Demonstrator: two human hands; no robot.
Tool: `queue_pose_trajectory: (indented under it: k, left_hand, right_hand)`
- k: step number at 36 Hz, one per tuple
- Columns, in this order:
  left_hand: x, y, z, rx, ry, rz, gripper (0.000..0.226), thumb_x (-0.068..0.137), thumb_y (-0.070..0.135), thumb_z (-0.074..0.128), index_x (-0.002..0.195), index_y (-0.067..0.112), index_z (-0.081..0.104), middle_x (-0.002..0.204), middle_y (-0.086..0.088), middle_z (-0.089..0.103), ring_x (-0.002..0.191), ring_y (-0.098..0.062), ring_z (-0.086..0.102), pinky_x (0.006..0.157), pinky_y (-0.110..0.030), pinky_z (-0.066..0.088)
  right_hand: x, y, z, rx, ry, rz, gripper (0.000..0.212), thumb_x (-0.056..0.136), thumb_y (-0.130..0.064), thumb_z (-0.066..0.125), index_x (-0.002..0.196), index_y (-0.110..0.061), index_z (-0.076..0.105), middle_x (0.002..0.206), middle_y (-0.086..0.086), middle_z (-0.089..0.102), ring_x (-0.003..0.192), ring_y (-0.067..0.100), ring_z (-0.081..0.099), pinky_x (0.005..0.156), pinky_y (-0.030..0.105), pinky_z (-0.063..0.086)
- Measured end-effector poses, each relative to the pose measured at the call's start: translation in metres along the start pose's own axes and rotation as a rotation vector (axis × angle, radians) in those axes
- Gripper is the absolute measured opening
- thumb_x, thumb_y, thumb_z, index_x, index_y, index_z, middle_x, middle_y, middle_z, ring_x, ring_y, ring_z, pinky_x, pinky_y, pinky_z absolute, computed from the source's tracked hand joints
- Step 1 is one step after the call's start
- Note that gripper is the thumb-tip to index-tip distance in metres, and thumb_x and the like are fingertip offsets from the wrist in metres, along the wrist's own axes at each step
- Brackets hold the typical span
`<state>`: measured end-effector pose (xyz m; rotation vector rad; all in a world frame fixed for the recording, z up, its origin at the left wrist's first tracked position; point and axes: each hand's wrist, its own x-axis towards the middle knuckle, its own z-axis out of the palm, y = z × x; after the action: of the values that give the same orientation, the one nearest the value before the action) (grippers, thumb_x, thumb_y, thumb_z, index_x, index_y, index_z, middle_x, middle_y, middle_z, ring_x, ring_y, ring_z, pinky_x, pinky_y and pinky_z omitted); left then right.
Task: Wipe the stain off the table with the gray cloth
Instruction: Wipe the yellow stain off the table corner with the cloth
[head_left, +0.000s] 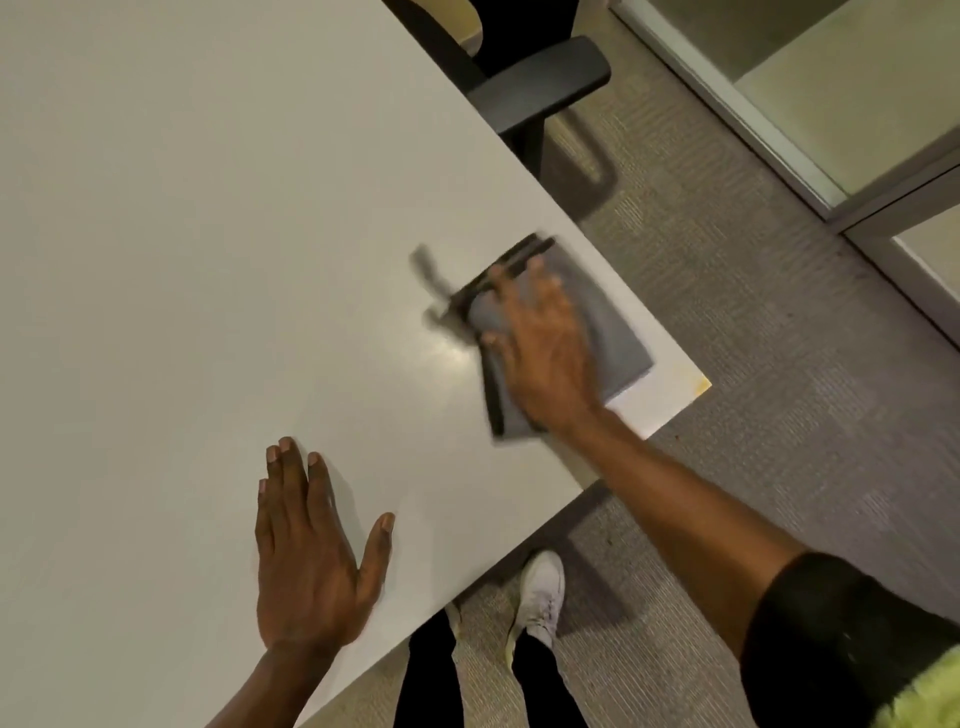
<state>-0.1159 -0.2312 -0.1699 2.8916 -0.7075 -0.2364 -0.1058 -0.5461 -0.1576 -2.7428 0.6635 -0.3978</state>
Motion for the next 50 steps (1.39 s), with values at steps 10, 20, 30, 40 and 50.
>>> queue_pose_trajectory:
  k: [10, 20, 30, 40, 50]
  left_hand:
    - [0.0, 0.002, -0.003, 0.015, -0.001, -0.007, 0.101, 0.104, 0.068, 0.042, 0.175, -0.002, 0.021, 0.189, -0.016, -0.001, 0.177, -0.03, -0.003, 0.141, -0.058, 0.014]
    - [-0.001, 0.0, -0.001, -0.003, 0.004, -0.009, 0.101, 0.105, 0.069, 0.04, 0.176, 0.001, 0.02, 0.189, -0.014, -0.001, 0.177, -0.028, -0.004, 0.142, -0.055, 0.011]
    - [0.0, -0.002, 0.002, -0.013, 0.014, 0.001, 0.1, 0.103, 0.067, 0.043, 0.175, 0.001, 0.021, 0.189, -0.015, 0.001, 0.177, -0.03, 0.0, 0.14, -0.059, 0.016]
    - [-0.001, -0.003, 0.002, -0.031, 0.009, 0.011, 0.101, 0.104, 0.068, 0.04, 0.175, -0.001, 0.019, 0.189, -0.014, -0.002, 0.177, -0.031, -0.001, 0.139, -0.061, 0.018]
    - [0.0, -0.003, 0.004, -0.009, -0.004, -0.02, 0.103, 0.103, 0.073, 0.037, 0.176, 0.002, 0.02, 0.19, -0.011, -0.003, 0.177, -0.028, -0.002, 0.14, -0.059, 0.017]
  right_hand:
    - [-0.027, -0.02, 0.011, 0.047, -0.127, -0.268, 0.05, 0.105, -0.022, 0.055, 0.155, -0.017, 0.052, 0.171, 0.006, 0.037, 0.161, 0.038, 0.025, 0.13, 0.058, 0.024]
    - [0.041, 0.018, 0.007, -0.04, -0.051, 0.075, 0.05, 0.11, -0.028, 0.047, 0.158, -0.014, 0.046, 0.171, 0.01, 0.037, 0.161, 0.038, 0.026, 0.131, 0.054, 0.022]
    - [-0.039, -0.046, 0.016, 0.003, -0.204, -0.403, 0.049, 0.106, -0.025, 0.055, 0.155, -0.021, 0.051, 0.172, 0.003, 0.034, 0.163, 0.033, 0.022, 0.132, 0.054, 0.021]
    - [0.062, 0.038, 0.002, -0.085, -0.081, 0.085, 0.048, 0.11, -0.028, 0.041, 0.156, -0.015, 0.049, 0.171, 0.006, 0.037, 0.162, 0.034, 0.025, 0.132, 0.055, 0.018]
    - [-0.085, -0.009, -0.016, -0.06, -0.241, -0.081, 0.055, 0.113, -0.046, 0.034, 0.162, -0.023, 0.042, 0.177, 0.004, 0.02, 0.166, 0.028, 0.01, 0.131, 0.057, 0.02]
